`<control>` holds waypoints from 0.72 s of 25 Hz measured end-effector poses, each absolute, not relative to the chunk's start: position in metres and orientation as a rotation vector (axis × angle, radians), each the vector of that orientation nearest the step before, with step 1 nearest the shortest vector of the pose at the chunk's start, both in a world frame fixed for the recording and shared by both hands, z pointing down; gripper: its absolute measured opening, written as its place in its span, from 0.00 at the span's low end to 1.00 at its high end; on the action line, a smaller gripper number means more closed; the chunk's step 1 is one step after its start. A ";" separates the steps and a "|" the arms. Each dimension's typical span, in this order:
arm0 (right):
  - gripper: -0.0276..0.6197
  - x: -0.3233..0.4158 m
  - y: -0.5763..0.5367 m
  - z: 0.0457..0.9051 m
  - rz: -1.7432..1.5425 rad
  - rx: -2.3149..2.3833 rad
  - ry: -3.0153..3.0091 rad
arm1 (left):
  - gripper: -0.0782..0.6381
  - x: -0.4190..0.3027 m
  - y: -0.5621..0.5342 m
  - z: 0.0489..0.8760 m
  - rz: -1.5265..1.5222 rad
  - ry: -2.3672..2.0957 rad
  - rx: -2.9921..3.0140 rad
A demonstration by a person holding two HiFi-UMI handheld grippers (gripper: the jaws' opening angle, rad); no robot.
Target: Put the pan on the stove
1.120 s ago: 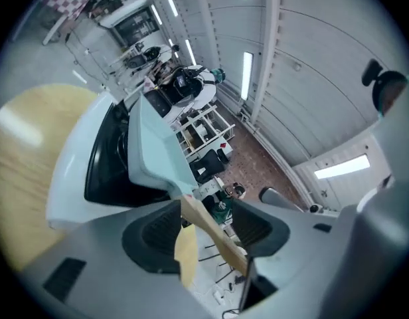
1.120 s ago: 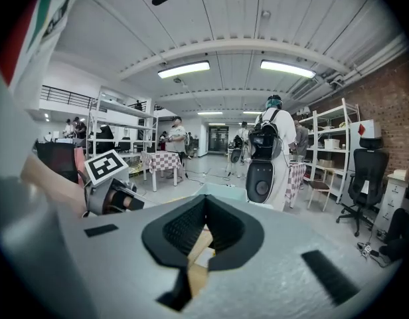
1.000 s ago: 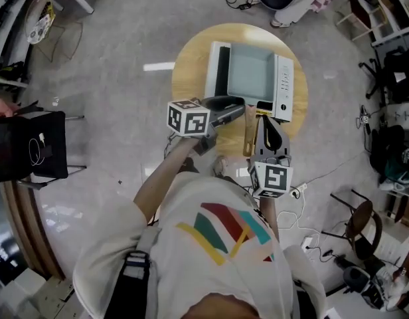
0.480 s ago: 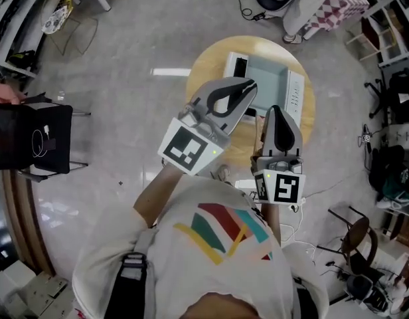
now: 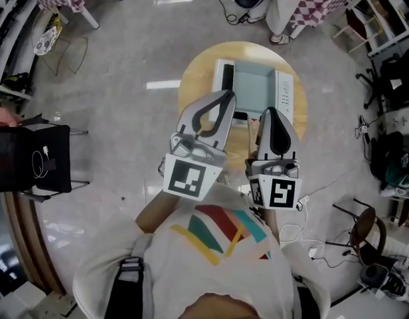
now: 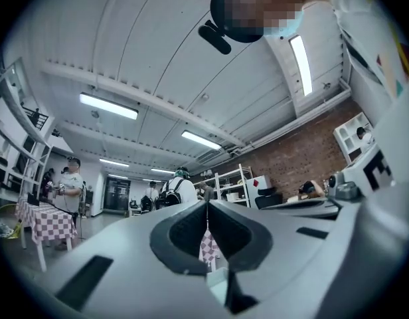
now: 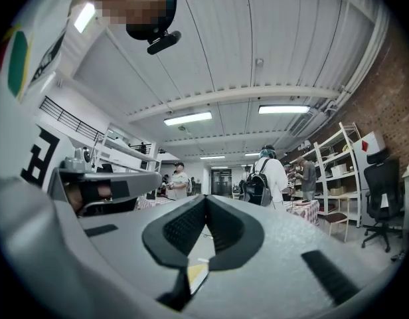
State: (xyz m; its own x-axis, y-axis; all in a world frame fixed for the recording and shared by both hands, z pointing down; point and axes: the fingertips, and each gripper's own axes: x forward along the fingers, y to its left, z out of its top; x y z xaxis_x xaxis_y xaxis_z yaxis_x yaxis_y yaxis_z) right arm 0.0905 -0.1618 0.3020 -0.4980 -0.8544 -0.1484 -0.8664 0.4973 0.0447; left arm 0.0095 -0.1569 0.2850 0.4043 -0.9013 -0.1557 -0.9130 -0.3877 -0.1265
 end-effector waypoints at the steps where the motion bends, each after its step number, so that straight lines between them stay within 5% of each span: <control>1: 0.04 0.092 -0.162 0.304 0.170 -1.523 2.623 | 0.12 0.011 -0.156 0.286 0.086 1.610 -2.463; 18: 0.04 0.108 -0.161 0.307 0.151 -1.584 2.603 | 0.12 0.030 -0.154 0.287 0.064 1.549 -2.488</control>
State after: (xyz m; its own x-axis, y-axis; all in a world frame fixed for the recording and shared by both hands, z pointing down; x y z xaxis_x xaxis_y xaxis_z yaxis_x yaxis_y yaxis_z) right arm 0.1079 -0.1615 0.3066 -0.4576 -0.8798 -0.1288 -0.8888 0.4568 0.0374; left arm 0.0299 -0.1544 0.2874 0.4468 -0.8826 -0.1466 -0.8916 -0.4257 -0.1543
